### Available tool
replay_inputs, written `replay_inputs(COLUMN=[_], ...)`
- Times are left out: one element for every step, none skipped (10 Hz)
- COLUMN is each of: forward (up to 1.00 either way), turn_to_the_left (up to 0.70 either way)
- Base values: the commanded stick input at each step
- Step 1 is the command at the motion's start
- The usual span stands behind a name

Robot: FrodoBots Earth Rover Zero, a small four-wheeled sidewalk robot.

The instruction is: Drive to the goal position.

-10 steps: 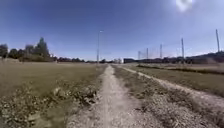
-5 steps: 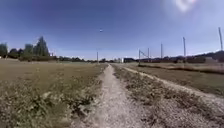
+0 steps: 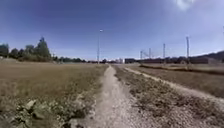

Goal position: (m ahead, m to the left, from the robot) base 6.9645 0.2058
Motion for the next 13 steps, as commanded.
replay_inputs(forward=[0.70,0.70,0.70,0.70,0.70,0.70,0.70,0.70,0.70,0.70,0.70,0.70,0.70], turn_to_the_left=[0.00,0.00,0.00,0.00,0.00,0.00,0.00,0.00,0.00,0.00,0.00,0.00,0.00])
